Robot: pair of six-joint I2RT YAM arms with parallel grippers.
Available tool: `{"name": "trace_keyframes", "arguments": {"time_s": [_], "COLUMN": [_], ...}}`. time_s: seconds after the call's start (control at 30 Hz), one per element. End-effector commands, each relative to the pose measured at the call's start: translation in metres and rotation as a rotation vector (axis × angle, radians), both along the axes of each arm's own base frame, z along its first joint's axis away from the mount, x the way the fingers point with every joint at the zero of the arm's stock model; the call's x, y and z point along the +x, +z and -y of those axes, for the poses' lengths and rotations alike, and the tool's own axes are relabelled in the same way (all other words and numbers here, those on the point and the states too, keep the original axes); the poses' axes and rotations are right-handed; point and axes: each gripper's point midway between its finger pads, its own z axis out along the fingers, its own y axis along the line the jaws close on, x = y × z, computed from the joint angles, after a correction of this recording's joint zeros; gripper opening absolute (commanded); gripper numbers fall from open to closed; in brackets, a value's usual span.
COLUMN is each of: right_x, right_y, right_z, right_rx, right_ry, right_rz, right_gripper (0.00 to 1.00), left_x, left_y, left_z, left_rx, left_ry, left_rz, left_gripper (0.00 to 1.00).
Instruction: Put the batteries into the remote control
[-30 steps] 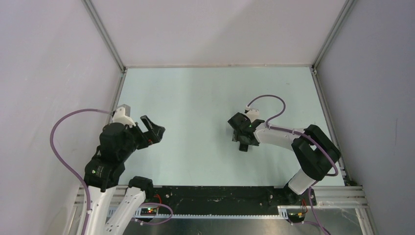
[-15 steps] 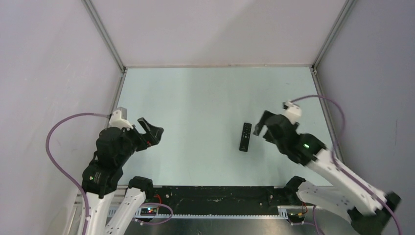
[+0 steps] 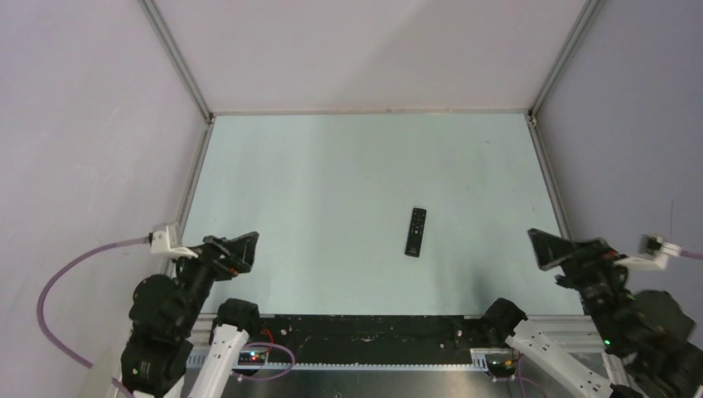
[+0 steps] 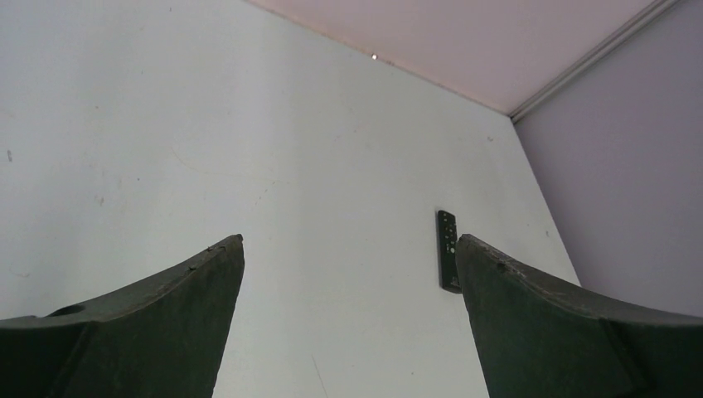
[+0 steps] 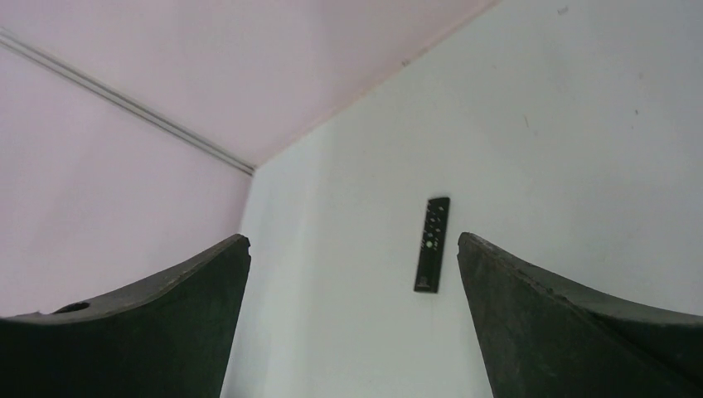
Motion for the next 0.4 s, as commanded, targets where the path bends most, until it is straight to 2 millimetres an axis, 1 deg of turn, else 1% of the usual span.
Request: {"name": "trace_keyframes", "arguments": {"time_s": [0.0, 0.1, 0.23, 0.37], "right_x": [-0.022, -0.029, -0.032, -0.031], "right_y": [0.021, 0.029, 0.032, 0.032], "right_z": [0.024, 0.03, 0.031, 0.031], "right_rx": [0.022, 0.046, 0.058, 0.064], "right_ry": [-0.007, -0.006, 0.001, -0.002], "right_rz": [0.086, 0.112, 0.126, 0.12], "right_gripper": [1.0, 0.99, 1.0, 0.99], "left_x": [-0.013, -0.019, -0.025, -0.031], "left_y": [0.009, 0.014, 0.018, 0.027], "left_z": [-0.008, -0.009, -0.01, -0.019], "left_rx": [-0.018, -0.027, -0.035, -0.033], "left_ry": [0.026, 0.028, 0.026, 0.067], "left_rz": [0.088, 0.121, 0.146, 0.188], "left_gripper": [1.0, 1.0, 1.0, 1.0]}}
